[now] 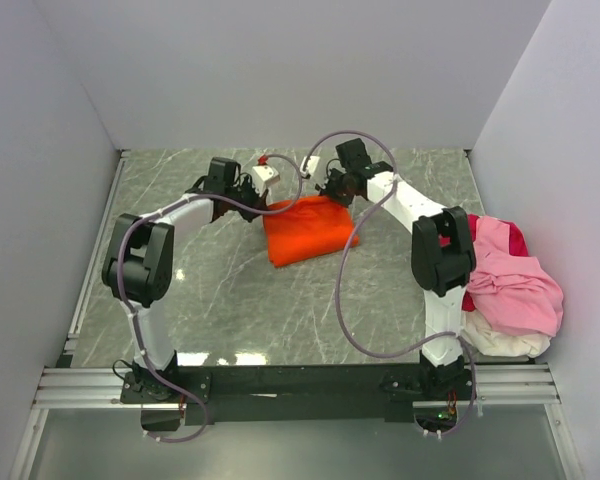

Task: Fold and stack the t-shirts
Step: Fold the tshirt

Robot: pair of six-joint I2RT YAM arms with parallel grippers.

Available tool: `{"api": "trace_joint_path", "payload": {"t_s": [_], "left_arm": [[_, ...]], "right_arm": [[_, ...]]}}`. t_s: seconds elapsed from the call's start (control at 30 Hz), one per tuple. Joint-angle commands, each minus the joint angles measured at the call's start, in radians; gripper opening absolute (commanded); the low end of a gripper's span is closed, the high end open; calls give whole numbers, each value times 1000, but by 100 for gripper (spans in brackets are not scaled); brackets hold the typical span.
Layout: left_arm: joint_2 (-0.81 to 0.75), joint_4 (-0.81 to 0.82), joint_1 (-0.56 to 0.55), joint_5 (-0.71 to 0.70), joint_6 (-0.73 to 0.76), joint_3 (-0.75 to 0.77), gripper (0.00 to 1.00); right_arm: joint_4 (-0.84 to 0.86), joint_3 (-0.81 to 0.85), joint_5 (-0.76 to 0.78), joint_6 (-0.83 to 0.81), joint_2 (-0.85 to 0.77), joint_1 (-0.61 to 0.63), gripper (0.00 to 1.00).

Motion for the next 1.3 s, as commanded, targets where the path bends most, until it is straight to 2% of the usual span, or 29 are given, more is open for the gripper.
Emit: {"api": "trace_joint_path", "payload": {"t_s": [0.0,0.13,0.17,0.2,0.23,0.27,0.3,0.33,0.4,0.5,0.53,0.6,0.63,0.67,0.7,0.77,0.87,1.0,1.1,1.27], "left_arm": [[40,50,3,-43,-46,77,1],[89,23,3,-88,-84,127,1],[97,26,3,-103,-98,133,2],[109,30,3,-146,-118,147,18],[115,21,3,-181,-175,160,30],[115,24,3,-222,-207,171,40],[109,27,5,-271,-294,191,67],[103,18,6,-375,-336,203,78],[61,-5,17,-420,-434,232,85],[-27,-48,37,-465,-566,237,99],[-47,-66,43,-454,-648,234,99],[-102,-82,74,-289,-757,178,99],[-116,-85,83,-226,-790,155,99],[-137,-86,94,-139,-819,129,99],[-147,-82,97,-99,-871,72,99],[-162,-63,97,-56,-917,7,98],[-158,-49,97,-46,-1005,-80,87],[-115,-54,97,-92,-1075,-109,81],[-60,-46,89,-105,-1103,-94,77],[58,-92,59,-109,-1128,-19,74]], "right_arm": [[76,72,49,61,25,-6,0],[100,103,78,88,76,-6,0],[114,106,115,101,93,-6,9],[160,108,144,142,99,-4,22],[187,108,169,169,104,-1,41],[226,91,198,199,99,-3,67],[319,83,301,286,93,-1,72],[350,77,334,324,78,-3,76],[356,95,394,424,58,-12,80],[268,95,291,537,-20,-58,80],[233,89,163,560,-42,-70,80],[75,88,-23,583,-97,-107,79],[24,82,-196,574,-112,-118,79],[-17,51,-298,563,-150,-125,77],[-97,28,-381,516,-172,-139,74],[-139,-53,-543,496,-244,-145,71],[-182,-140,-624,488,-338,-149,68],[-179,-233,-656,508,-430,-155,68],[-125,-320,-658,520,-479,-167,68],[-136,-348,-730,502,-461,-237,67]]}}
